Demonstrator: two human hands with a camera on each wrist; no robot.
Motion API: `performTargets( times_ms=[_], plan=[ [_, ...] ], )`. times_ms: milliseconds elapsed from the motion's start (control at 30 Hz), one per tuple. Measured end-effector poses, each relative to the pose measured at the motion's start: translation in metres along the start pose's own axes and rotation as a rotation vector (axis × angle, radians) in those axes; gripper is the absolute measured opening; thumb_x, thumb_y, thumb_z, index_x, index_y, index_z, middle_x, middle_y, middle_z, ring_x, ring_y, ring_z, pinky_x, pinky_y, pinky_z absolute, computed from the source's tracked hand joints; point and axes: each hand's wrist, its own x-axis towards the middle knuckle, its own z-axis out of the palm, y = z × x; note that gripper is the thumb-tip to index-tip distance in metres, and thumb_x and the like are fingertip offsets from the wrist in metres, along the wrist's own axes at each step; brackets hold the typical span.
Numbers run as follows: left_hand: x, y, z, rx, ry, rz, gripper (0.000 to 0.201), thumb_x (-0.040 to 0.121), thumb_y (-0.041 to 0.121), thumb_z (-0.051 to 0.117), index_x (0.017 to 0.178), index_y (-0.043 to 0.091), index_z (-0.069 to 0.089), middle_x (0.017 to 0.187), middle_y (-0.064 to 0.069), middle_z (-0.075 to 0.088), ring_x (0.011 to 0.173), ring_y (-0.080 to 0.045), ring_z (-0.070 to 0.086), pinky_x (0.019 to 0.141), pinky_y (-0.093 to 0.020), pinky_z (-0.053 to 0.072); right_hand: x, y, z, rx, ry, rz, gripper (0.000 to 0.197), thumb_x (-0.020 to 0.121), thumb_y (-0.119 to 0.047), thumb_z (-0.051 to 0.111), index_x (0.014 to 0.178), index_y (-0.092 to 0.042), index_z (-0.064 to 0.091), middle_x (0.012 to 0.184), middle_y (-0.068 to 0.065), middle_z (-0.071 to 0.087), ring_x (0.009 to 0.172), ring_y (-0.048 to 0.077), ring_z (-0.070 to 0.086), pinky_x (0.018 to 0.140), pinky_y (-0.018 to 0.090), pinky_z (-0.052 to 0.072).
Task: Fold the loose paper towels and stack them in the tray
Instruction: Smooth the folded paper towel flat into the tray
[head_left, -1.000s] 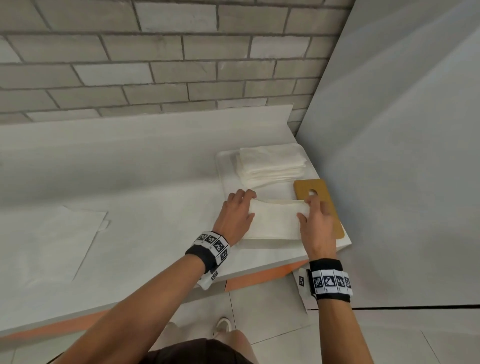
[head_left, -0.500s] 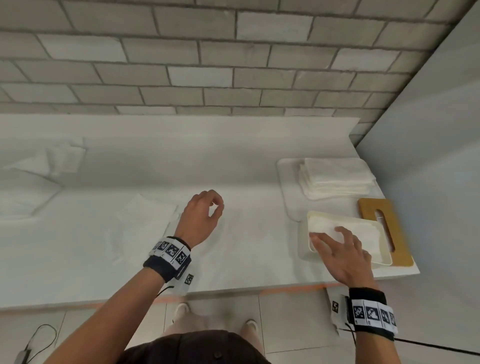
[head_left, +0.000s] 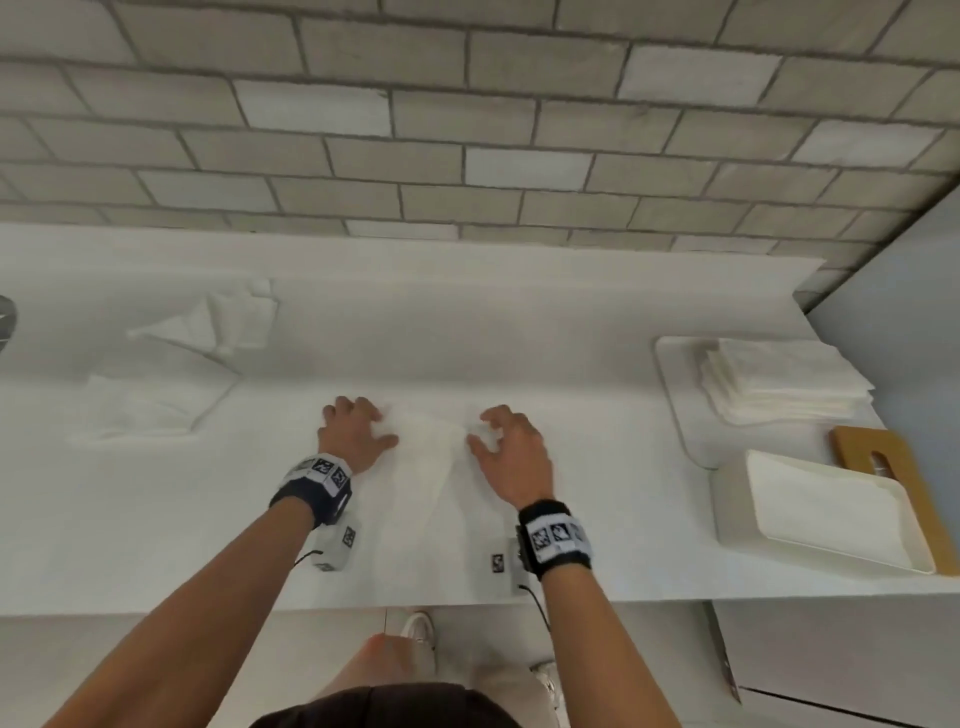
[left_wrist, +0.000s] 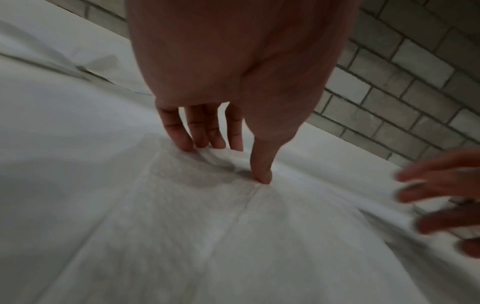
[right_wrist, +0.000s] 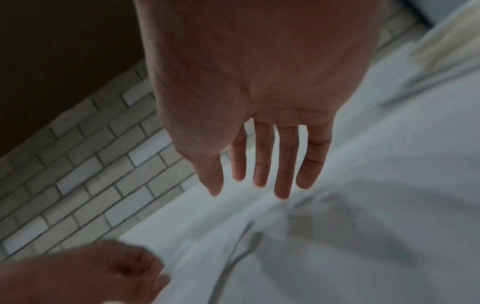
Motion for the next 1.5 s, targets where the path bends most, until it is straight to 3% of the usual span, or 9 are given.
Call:
performTargets(
  times_ms=[133,333,433,600,733,1067,1233,1400,1500],
  plan=[
    [0.002,-0.007,0.006,-0.27,0.015,0.087,0.043,0.079,0.016,0.091,0.107,0.015,0.058,0.112,-0.01,0.058,0.106,-0.033,0.061,0.089,-0.032,0.045,0.017,-0.029,0.054,-0.209,-0.187,0.096,0.069,0.09,-0.062,0.072,0.146,-0.031,0.046,0.147,0.003,0.046,0.135,0.032,0.043,0.109,0.05,0.04],
    [0.0,-0.021,-0.023,-0.378,-0.044,0.143,0.033,0.076,0.018,0.095,0.096,0.021,0.069,0.076,0.012,0.07,0.074,-0.011,0.066,0.064,-0.014,0.046,0.025,-0.023,0.057,-0.104,-0.164,0.095,0.023,0.093,-0.044,0.078,0.102,-0.029,0.064,0.116,0.0,0.06,0.113,0.026,0.053,0.097,0.042,0.046],
    [0.003,-0.023,-0.042,-0.414,-0.019,0.187,0.02,0.085,0.034,0.088,0.079,0.02,0.074,0.065,0.01,0.067,0.064,-0.011,0.062,0.058,-0.019,0.049,0.022,-0.019,0.042,0.143,-0.068,0.068,0.027,0.087,-0.031,0.089,0.085,-0.026,0.063,0.103,-0.001,0.065,0.092,0.016,0.062,0.079,0.026,0.046],
    [0.008,-0.014,-0.076,-0.47,0.069,0.398,0.021,0.098,0.037,0.075,0.086,0.02,0.072,0.081,0.005,0.071,0.076,-0.012,0.063,0.075,-0.033,0.047,0.007,-0.04,-0.012,0.278,-0.028,-0.123,0.019,0.093,-0.021,0.085,0.092,-0.024,0.066,0.091,-0.012,0.075,0.093,0.004,0.07,0.079,0.016,0.051],
    [0.004,0.013,-0.107,-0.48,0.087,0.532,0.005,0.094,0.028,0.081,0.095,0.025,0.077,0.094,0.011,0.078,0.089,-0.009,0.07,0.087,-0.033,0.051,0.002,-0.064,-0.056,0.147,-0.04,-0.381,0.006,0.1,-0.024,0.077,0.103,-0.026,0.072,0.097,-0.014,0.072,0.094,0.009,0.067,0.085,0.027,0.054],
    [-0.033,0.103,-0.16,-0.395,0.053,0.796,0.022,0.082,0.026,0.091,0.101,0.023,0.081,0.09,0.011,0.078,0.071,0.006,0.062,0.067,-0.009,0.039,0.025,-0.123,-0.119,-0.133,0.058,-0.609,0.009,0.091,-0.04,0.084,0.1,-0.037,0.081,0.138,-0.007,0.045,0.128,0.015,0.052,0.108,0.035,0.042],
    [-0.039,0.125,-0.167,-0.44,0.023,0.765,0.05,0.082,0.017,0.09,0.111,0.02,0.05,0.078,0.006,0.078,0.053,-0.01,0.048,0.06,-0.019,0.041,0.032,-0.127,-0.133,-0.043,-0.016,-0.53,0.011,0.088,-0.039,0.088,0.097,-0.036,0.084,0.128,-0.009,0.058,0.112,0.007,0.063,0.101,0.025,0.048],
    [-0.053,0.14,-0.157,-0.525,0.001,0.791,0.031,0.099,0.018,0.074,0.116,0.02,0.048,0.08,0.006,0.08,0.071,-0.014,0.072,0.076,-0.034,0.056,0.026,-0.115,-0.138,0.086,0.12,-0.486,0.015,0.086,-0.031,0.091,0.099,-0.026,0.085,0.107,-0.007,0.068,0.097,0.001,0.065,0.093,0.007,0.041],
    [-0.064,0.149,-0.143,-0.585,0.043,0.822,0.02,0.107,0.035,0.061,0.12,0.025,0.05,0.062,0.003,0.063,0.062,-0.034,0.052,0.07,-0.048,0.051,0.017,-0.103,-0.15,0.15,0.196,-0.444,0.014,0.085,-0.03,0.092,0.096,-0.025,0.086,0.101,-0.008,0.072,0.094,0.001,0.068,0.088,0.008,0.043]
  ],
)
